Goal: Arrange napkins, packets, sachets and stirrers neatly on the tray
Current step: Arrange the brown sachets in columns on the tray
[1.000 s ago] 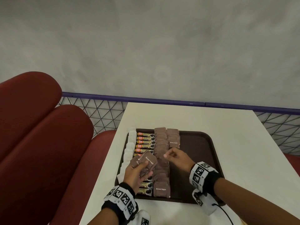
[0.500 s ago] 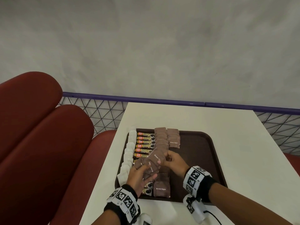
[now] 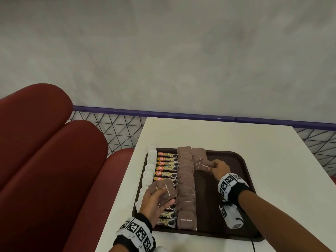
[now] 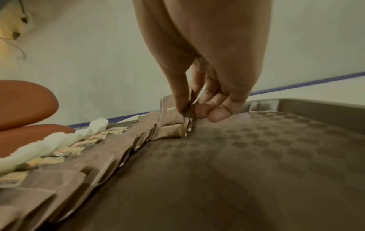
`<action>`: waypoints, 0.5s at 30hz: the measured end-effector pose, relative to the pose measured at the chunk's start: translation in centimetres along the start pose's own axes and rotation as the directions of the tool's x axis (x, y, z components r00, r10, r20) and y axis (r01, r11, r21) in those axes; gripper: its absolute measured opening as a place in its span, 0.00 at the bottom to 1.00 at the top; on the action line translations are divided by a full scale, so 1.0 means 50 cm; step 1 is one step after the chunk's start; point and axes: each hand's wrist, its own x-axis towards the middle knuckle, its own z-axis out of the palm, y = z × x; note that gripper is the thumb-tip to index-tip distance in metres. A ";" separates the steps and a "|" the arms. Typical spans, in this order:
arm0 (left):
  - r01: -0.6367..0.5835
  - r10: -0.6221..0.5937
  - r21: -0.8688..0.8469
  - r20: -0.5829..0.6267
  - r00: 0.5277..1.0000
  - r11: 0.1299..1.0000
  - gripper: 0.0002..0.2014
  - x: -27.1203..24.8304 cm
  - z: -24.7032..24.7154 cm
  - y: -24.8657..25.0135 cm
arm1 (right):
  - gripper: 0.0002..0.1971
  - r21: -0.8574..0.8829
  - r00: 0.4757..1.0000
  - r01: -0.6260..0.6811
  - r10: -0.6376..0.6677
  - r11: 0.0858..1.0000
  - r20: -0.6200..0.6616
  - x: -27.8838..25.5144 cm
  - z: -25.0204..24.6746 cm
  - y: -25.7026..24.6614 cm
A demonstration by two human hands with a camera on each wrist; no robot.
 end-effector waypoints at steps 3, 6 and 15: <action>0.010 -0.009 -0.024 0.014 1.000 1.000 0.15 0.001 -0.005 0.004 | 0.11 -0.066 0.999 -0.015 0.018 0.998 0.047 0.014 0.007 -0.015; 0.017 -0.016 -0.023 0.012 1.000 1.000 0.15 0.004 -0.012 0.005 | 0.15 -0.132 0.994 -0.020 0.034 0.991 0.108 0.024 0.015 -0.026; 0.031 -0.031 -0.023 0.015 0.999 0.999 0.17 0.010 -0.027 0.014 | 0.15 -0.422 0.996 0.084 -0.077 0.903 0.033 0.040 0.041 -0.032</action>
